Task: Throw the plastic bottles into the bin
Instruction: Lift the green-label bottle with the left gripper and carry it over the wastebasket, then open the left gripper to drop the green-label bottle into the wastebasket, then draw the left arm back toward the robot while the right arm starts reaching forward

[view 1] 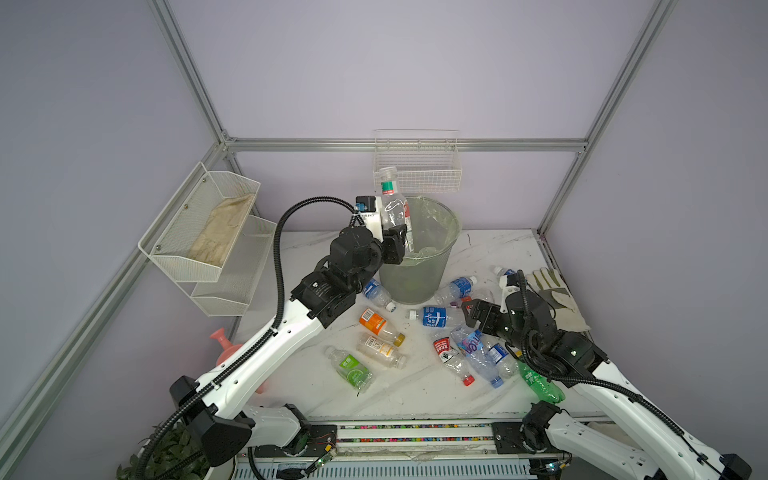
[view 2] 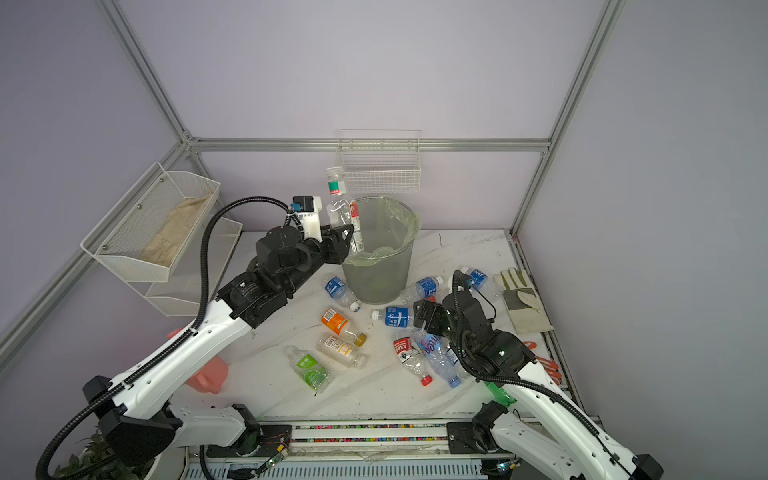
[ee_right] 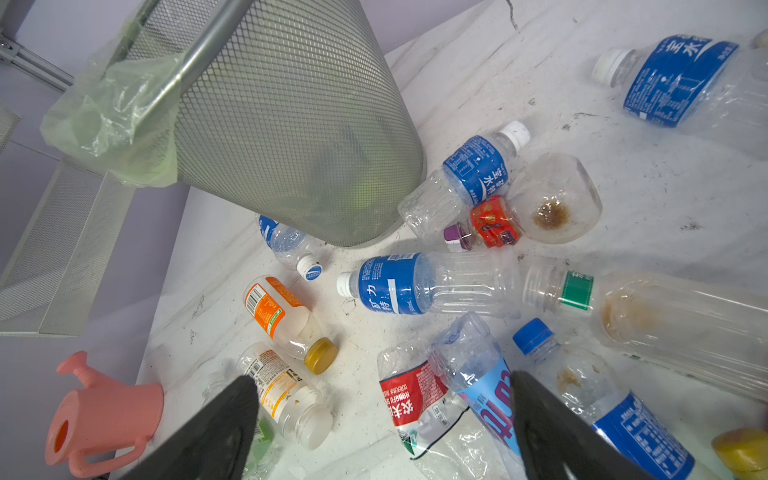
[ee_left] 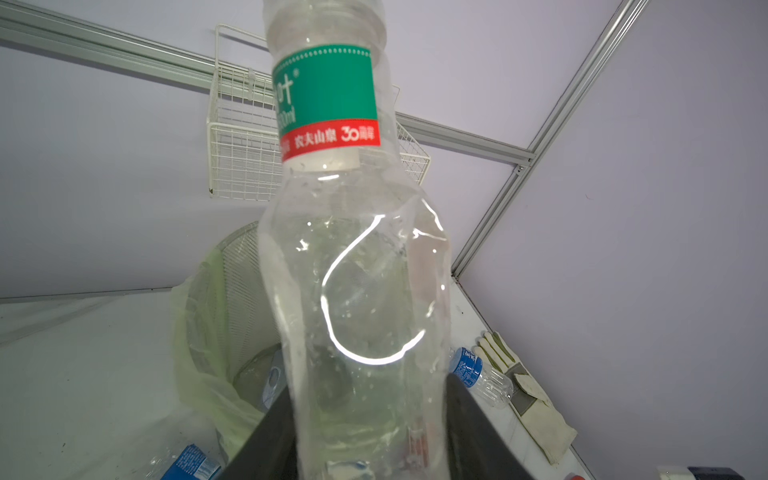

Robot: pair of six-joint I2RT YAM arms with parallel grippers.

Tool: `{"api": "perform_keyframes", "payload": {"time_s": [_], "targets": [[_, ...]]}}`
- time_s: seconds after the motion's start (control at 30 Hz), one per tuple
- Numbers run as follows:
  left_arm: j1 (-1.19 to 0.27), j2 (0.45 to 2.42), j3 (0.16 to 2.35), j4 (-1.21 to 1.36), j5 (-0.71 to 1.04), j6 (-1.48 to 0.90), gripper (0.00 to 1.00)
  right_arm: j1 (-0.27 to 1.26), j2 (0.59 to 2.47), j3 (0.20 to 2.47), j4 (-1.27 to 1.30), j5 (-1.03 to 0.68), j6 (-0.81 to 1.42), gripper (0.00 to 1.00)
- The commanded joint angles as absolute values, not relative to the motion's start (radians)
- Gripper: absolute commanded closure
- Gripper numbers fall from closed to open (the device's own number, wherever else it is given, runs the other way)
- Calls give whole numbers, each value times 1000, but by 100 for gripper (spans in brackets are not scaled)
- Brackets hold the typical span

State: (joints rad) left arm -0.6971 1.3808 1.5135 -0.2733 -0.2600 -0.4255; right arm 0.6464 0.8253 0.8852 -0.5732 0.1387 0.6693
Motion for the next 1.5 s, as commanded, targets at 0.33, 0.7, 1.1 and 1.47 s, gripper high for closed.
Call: {"api": "perform_keyframes", "payload": {"time_s": [0.33,0.7,1.1,1.47], "targets": [[-641,1566,1914,-435,-112,-431,1,647,793,890,-609,154,684,4],[-675,1344,1782,-405,-176,-382,0,647,831,883,-569,126,683,4],[-680,1040,1445,-437,-230,-407,0,647,846,880,-579,107,686,3],[-680,757,1041,-618,-285,-511,0,649,969,897,-574,-2,580,3]]}}
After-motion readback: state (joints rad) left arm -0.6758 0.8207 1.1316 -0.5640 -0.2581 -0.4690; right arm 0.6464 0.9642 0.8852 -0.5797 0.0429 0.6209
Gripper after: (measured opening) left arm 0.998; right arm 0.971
